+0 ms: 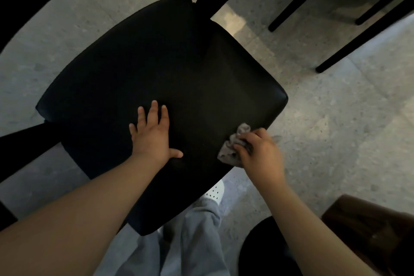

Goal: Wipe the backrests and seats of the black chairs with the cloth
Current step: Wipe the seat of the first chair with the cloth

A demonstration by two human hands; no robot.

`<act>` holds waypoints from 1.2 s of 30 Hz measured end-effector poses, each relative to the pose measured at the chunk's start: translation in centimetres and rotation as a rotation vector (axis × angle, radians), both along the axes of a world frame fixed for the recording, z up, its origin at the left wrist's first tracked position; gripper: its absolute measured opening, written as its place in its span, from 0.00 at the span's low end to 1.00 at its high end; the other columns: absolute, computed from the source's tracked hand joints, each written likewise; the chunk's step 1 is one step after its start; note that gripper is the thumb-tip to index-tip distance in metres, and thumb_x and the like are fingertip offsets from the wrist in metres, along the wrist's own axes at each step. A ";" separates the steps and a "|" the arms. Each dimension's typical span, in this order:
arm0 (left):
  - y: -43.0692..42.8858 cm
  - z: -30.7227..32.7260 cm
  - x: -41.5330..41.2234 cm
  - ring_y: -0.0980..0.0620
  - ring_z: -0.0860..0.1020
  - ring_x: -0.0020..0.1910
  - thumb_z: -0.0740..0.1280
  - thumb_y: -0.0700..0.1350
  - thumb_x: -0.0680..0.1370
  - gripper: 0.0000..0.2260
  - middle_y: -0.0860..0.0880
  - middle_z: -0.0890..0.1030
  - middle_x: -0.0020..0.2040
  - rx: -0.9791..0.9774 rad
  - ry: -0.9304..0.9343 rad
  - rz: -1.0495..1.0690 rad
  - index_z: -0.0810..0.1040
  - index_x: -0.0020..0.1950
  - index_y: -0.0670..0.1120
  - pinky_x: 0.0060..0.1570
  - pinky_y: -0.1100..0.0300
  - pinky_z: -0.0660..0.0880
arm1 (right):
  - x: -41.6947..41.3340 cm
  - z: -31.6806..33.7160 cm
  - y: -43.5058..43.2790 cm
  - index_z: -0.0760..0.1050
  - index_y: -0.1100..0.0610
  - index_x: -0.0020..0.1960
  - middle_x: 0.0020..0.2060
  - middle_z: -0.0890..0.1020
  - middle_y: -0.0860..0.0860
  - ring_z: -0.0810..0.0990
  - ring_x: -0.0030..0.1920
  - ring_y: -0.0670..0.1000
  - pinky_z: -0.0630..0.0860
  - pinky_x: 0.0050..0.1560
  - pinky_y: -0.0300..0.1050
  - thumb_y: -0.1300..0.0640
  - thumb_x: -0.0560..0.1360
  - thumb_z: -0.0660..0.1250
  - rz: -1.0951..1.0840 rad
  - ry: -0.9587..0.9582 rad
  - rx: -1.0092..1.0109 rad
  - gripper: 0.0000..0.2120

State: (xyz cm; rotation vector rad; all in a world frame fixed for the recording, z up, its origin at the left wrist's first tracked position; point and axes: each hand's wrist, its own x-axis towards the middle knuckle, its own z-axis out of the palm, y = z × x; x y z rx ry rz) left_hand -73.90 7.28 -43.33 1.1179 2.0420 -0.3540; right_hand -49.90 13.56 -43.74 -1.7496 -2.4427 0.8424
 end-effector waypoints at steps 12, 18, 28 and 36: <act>-0.4 -0.9 0.0 0.41 0.37 0.78 0.78 0.57 0.66 0.57 0.48 0.36 0.79 0.045 0.040 0.009 0.40 0.80 0.50 0.75 0.38 0.46 | -8.4 0.5 0.2 0.80 0.49 0.58 0.53 0.74 0.48 0.74 0.47 0.44 0.75 0.46 0.42 0.50 0.75 0.69 0.078 0.137 0.103 0.12; -0.4 -0.6 -0.1 0.40 0.38 0.78 0.78 0.57 0.66 0.57 0.48 0.36 0.79 0.047 0.029 -0.010 0.40 0.80 0.50 0.75 0.37 0.47 | -1.7 -0.6 -3.8 0.82 0.49 0.55 0.49 0.76 0.48 0.77 0.42 0.49 0.74 0.36 0.42 0.53 0.74 0.72 0.173 0.101 0.036 0.10; -0.3 -0.8 0.1 0.40 0.38 0.78 0.78 0.58 0.65 0.58 0.48 0.37 0.79 0.052 0.069 -0.014 0.40 0.80 0.50 0.75 0.37 0.49 | -0.8 0.5 -4.4 0.82 0.51 0.57 0.50 0.76 0.48 0.74 0.43 0.45 0.72 0.41 0.39 0.53 0.74 0.72 -0.119 0.138 0.128 0.12; -0.4 -0.8 0.2 0.40 0.39 0.78 0.78 0.58 0.65 0.58 0.48 0.37 0.79 0.061 0.081 -0.016 0.40 0.80 0.50 0.75 0.37 0.49 | 2.7 -1.4 -7.5 0.83 0.53 0.54 0.46 0.74 0.45 0.74 0.39 0.47 0.67 0.37 0.36 0.54 0.74 0.72 -0.187 0.044 0.017 0.09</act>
